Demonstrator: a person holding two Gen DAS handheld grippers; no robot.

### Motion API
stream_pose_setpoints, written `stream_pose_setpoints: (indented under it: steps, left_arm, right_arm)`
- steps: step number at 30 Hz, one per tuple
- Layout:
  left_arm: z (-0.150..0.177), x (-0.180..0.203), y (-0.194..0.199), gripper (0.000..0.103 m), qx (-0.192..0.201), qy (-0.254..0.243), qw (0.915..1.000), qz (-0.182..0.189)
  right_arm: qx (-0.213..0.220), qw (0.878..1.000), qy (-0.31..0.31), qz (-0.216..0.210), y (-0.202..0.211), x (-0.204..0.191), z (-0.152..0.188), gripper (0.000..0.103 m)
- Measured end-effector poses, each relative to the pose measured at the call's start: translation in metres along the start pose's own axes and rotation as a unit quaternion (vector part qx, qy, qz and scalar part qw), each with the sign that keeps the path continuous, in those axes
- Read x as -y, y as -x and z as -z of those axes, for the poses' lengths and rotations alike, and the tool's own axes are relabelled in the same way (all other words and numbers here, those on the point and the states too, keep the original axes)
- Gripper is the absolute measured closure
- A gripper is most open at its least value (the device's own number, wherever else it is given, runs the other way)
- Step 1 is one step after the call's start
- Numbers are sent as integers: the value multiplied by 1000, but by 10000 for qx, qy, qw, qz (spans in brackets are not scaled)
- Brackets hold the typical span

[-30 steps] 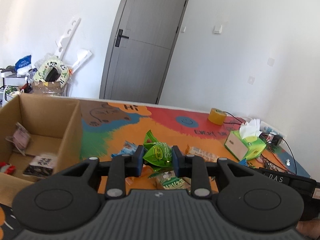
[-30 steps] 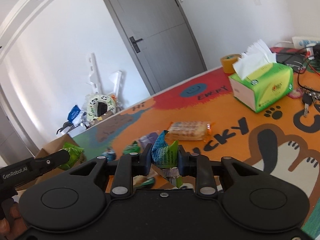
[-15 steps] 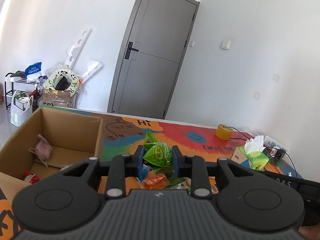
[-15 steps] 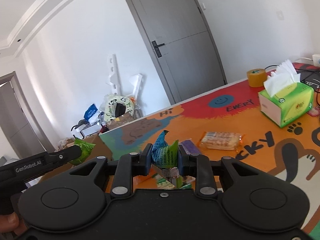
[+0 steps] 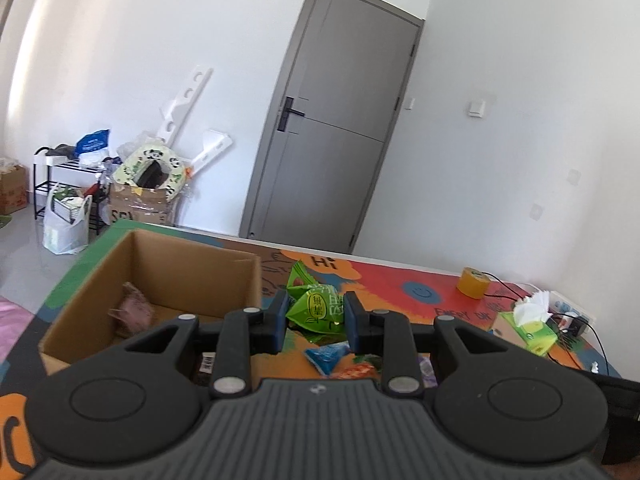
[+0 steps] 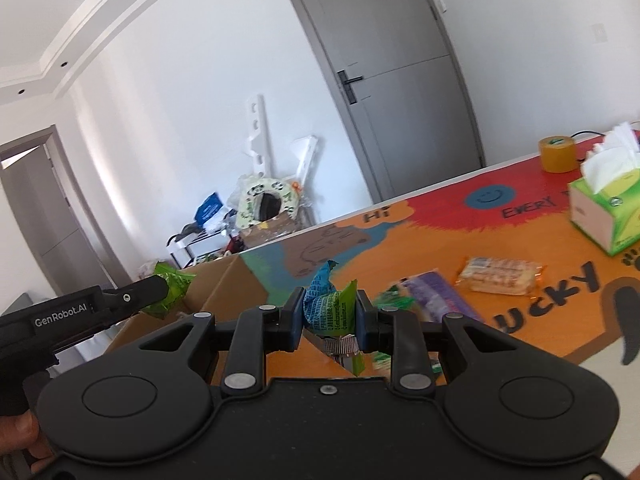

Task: Organize snacks
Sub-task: 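Carry both packets over the cardboard box and open both tools to drop them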

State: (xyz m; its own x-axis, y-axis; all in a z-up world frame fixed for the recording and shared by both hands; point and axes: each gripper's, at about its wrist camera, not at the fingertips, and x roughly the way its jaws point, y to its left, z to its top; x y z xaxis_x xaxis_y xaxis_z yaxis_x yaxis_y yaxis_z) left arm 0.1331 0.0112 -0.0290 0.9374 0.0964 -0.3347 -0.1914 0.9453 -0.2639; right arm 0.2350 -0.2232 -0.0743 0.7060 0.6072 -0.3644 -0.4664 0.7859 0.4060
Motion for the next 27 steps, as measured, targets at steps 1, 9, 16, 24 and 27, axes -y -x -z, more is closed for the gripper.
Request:
stream_pose_setpoints:
  steps: [1,9,16,24,27]
  left_arm:
    - [-1,-4,1,75,9,27,10000,-30]
    - [-7,-40,6,75,70,259,9992,-303]
    - [-15,-67,10,75,128,402,9976,-550]
    - [-19,-89,10,75,65,521,9954,-796]
    - [-20,-95,9,75,34,558,9949,-835]
  right_arm:
    - [-21,10000,20,-32,-3,-4,0,77]
    - [-124,9994,226,-248,-18,-33,1,77]
    - [-233,9980,368,-454,-32,-58,2,77]
    - [-341,9953,496,-761,-47,-88,2,77]
    - [-380,9941,549,-861,-53,-100,1,77]
